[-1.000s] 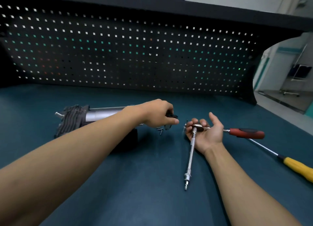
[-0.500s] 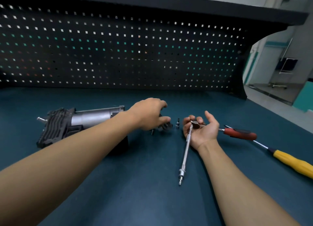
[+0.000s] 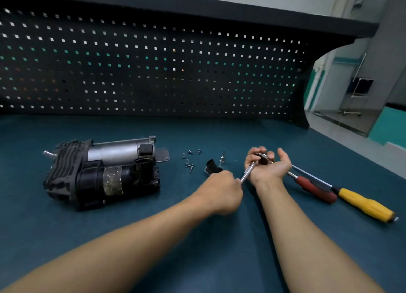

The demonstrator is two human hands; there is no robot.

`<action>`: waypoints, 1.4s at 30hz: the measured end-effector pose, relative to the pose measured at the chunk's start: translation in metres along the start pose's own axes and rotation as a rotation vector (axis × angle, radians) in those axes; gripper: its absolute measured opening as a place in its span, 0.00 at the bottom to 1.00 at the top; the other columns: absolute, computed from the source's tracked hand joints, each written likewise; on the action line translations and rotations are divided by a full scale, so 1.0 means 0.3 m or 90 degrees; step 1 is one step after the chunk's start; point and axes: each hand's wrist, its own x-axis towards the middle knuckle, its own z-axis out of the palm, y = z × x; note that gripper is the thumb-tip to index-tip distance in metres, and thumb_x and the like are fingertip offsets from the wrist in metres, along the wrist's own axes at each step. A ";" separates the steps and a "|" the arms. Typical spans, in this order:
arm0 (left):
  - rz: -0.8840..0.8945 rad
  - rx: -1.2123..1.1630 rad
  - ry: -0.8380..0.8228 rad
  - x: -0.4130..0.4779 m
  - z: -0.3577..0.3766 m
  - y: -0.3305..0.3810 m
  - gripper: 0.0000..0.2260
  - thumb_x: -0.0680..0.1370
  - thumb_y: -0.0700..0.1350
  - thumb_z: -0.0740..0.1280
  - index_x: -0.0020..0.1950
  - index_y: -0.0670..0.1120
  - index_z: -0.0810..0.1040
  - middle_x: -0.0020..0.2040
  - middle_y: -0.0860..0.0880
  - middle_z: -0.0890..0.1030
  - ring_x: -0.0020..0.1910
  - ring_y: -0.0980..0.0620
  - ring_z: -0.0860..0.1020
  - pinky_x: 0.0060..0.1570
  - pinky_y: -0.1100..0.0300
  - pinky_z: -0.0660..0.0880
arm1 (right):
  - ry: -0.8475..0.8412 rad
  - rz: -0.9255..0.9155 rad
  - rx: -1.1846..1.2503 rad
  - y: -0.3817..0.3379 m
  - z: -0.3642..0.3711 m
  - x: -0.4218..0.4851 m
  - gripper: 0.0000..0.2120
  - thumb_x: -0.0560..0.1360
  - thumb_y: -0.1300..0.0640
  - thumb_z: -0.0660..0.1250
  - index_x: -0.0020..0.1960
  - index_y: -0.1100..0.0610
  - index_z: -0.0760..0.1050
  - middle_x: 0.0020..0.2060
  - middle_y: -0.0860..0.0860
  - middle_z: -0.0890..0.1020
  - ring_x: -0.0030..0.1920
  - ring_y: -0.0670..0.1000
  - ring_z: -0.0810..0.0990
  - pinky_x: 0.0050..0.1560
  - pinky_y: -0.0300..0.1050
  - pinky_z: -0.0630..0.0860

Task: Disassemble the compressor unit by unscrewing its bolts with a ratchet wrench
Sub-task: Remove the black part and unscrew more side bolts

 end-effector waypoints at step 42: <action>-0.281 -0.579 -0.264 0.017 -0.027 -0.047 0.18 0.84 0.59 0.53 0.40 0.49 0.66 0.26 0.54 0.59 0.20 0.58 0.55 0.17 0.69 0.50 | 0.008 0.034 0.012 0.025 0.001 0.035 0.20 0.77 0.47 0.59 0.29 0.54 0.62 0.30 0.50 0.70 0.28 0.50 0.70 0.23 0.36 0.61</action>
